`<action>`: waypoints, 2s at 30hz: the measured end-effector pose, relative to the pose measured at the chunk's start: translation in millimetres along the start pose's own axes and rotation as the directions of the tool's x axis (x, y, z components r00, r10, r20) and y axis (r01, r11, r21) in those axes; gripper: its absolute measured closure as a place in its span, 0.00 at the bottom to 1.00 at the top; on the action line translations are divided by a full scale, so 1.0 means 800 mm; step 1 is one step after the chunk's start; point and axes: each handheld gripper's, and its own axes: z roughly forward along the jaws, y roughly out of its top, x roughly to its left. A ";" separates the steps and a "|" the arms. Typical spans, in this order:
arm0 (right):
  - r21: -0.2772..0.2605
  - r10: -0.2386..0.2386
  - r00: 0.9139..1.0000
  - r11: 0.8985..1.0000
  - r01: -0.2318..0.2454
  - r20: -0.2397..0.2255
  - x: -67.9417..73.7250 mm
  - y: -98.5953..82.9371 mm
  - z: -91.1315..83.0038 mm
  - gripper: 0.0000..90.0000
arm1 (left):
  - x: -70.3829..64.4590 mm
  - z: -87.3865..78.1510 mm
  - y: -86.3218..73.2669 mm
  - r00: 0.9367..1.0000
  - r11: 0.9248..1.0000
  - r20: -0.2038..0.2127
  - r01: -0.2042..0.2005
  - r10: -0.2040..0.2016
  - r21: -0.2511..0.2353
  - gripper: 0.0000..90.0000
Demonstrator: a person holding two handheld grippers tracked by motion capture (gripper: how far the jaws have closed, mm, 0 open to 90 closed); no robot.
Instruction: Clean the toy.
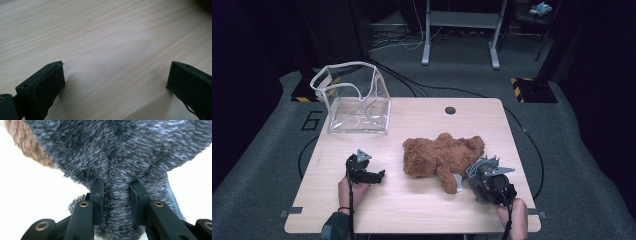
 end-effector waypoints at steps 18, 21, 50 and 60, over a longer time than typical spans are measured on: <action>-0.096 -0.042 0.999 0.995 0.041 -0.010 0.026 0.066 0.023 0.75 | 0.000 0.001 0.000 1.000 1.000 -0.003 0.003 -0.003 -0.009 0.01; -0.088 -0.035 0.999 0.996 0.033 -0.016 0.026 0.062 0.028 0.76 | 0.000 0.001 0.000 1.000 1.000 -0.003 0.003 -0.003 -0.009 0.01; -0.150 -0.077 0.997 0.986 0.073 -0.020 0.037 0.047 -0.022 0.76 | 0.000 0.001 0.000 1.000 1.000 -0.004 0.003 -0.003 -0.007 0.01; -0.121 -0.107 0.994 0.987 0.106 -0.002 0.057 0.085 0.014 0.77 | 0.000 0.000 0.000 1.000 1.000 -0.003 0.002 -0.002 -0.005 0.01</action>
